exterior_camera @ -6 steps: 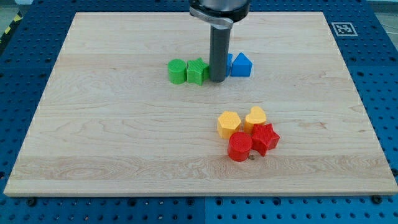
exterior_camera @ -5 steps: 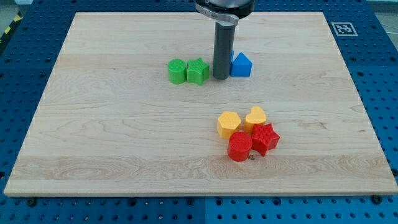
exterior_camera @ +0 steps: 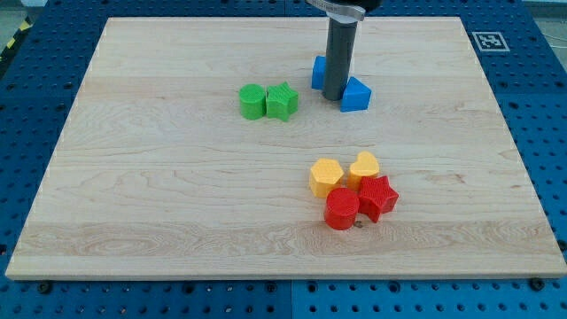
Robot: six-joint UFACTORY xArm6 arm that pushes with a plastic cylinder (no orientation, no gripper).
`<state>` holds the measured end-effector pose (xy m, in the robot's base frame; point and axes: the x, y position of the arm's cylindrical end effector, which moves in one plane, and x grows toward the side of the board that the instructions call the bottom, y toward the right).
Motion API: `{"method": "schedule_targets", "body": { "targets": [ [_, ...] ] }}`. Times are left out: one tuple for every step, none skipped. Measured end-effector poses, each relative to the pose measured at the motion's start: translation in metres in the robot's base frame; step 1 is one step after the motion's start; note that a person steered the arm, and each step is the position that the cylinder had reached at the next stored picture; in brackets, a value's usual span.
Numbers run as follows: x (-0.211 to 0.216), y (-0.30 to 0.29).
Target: Move the blue triangle slightly towards the center right of the board
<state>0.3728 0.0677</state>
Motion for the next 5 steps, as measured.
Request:
{"method": "schedule_targets", "body": {
  "targets": [
    [0.007,0.0],
    [0.004,0.021],
    [-0.002,0.028],
    [-0.018,0.03],
    [-0.028,0.033]
  ]
}}
